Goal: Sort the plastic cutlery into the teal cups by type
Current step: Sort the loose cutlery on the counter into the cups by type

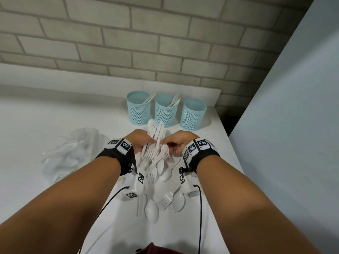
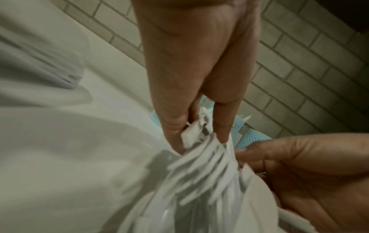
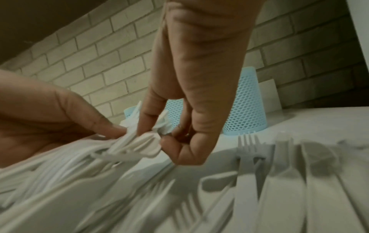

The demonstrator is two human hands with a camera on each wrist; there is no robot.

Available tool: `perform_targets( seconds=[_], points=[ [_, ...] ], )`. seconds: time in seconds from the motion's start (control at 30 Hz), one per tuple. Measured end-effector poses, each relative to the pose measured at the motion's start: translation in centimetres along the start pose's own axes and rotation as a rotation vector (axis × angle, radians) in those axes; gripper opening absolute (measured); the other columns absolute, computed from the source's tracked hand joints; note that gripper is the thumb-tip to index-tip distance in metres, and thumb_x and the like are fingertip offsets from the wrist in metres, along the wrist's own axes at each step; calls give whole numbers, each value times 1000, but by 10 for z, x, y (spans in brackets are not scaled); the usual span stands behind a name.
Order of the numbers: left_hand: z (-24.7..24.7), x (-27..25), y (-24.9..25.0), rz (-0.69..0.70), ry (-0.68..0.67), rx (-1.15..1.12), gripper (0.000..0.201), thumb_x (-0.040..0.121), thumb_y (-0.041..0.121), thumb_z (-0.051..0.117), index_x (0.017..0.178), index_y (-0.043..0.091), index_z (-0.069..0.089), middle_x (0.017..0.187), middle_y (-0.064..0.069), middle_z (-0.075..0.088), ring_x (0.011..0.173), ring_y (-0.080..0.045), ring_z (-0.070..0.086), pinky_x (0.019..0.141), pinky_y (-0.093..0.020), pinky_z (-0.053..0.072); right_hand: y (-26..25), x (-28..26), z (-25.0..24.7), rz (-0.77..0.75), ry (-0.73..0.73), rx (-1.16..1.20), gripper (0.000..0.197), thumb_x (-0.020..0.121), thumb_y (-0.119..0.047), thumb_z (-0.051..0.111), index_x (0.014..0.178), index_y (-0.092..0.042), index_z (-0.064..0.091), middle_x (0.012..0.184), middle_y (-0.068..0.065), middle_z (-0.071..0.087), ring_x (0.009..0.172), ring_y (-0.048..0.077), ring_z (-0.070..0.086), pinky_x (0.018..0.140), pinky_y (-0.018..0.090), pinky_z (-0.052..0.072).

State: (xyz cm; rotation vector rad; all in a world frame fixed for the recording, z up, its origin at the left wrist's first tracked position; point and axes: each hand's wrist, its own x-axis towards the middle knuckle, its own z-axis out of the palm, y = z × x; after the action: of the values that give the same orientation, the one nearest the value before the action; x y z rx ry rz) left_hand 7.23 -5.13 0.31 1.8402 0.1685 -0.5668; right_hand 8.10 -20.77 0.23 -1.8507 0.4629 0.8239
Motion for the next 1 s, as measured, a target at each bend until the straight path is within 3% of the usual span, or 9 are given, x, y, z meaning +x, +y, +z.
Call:
perform_targets(
  seconds=[0.07, 0.17, 0.3, 0.4, 0.57, 0.67, 0.77, 0.9, 1.0],
  points=[
    [-3, -5, 3, 12, -31, -95, 32, 88, -3, 56, 120, -5, 56, 117, -21, 63, 106, -34, 61, 99, -46, 46, -7, -6, -4, -24, 4, 53, 22, 84, -19, 68, 72, -10, 51, 64, 4, 46, 54, 12, 43, 58, 23, 42],
    [-3, -11, 10, 92, -92, -190, 35, 96, 1, 44, 130, 2, 50, 124, -18, 60, 115, -32, 58, 102, -45, 44, -12, -17, -13, -106, -24, 164, 17, 86, -13, 66, 77, -12, 51, 67, 2, 45, 59, 12, 44, 62, 23, 46],
    [-7, -8, 15, 153, -64, -209, 34, 99, 13, 40, 132, 7, 48, 127, -13, 58, 118, -30, 54, 106, -48, 39, -20, -25, -24, -236, -2, 231, 17, 90, -16, 61, 75, -16, 53, 79, 1, 59, 71, 15, 56, 69, 28, 48],
    [-9, -9, 23, 165, -15, -198, 34, 100, 22, 38, 131, 12, 48, 124, -12, 59, 118, -32, 54, 100, -49, 43, -22, -28, -29, -325, 2, 284, 7, 92, -16, 58, 86, -20, 58, 86, -1, 64, 79, 14, 61, 77, 32, 49],
    [-7, -11, 34, 260, 15, -203, 32, 102, 17, 32, 129, 7, 47, 110, -12, 62, 102, -29, 58, 81, -37, 48, -23, -30, -34, -468, 29, 387, 10, 97, -15, 50, 96, -21, 58, 89, -2, 67, 84, 12, 64, 74, 32, 51],
    [-6, -10, 36, 350, 79, -190, 33, 101, 14, 32, 129, 4, 46, 99, -8, 61, 94, -24, 56, 86, -40, 46, -25, -29, -35, -516, 49, 414, 13, 98, -17, 48, 96, -21, 60, 93, 0, 69, 90, 14, 65, 85, 36, 51],
    [-5, -7, 37, 406, 133, -184, 31, 100, 12, 31, 125, 2, 47, 87, -4, 59, 79, -13, 56, 74, -31, 45, -28, -28, -36, -544, 88, 436, 14, 98, -18, 47, 96, -19, 61, 91, 1, 69, 89, 15, 65, 91, 38, 49],
    [-6, -3, 38, 466, 202, -215, 31, 100, 11, 30, 124, 4, 47, 83, -6, 54, 78, -19, 56, 88, -37, 50, -34, -31, -38, -616, 138, 551, 11, 96, -14, 50, 97, -13, 61, 79, -1, 70, 78, 14, 64, 77, 30, 52],
    [-3, -4, 40, 508, 214, -275, 20, 101, 11, 29, 117, 12, 42, 76, -3, 45, 72, -17, 51, 59, -16, 52, -37, -33, -39, -662, 116, 602, 10, 95, -13, 53, 96, -9, 61, 82, 0, 72, 80, 13, 69, 82, 30, 54]
  ],
)
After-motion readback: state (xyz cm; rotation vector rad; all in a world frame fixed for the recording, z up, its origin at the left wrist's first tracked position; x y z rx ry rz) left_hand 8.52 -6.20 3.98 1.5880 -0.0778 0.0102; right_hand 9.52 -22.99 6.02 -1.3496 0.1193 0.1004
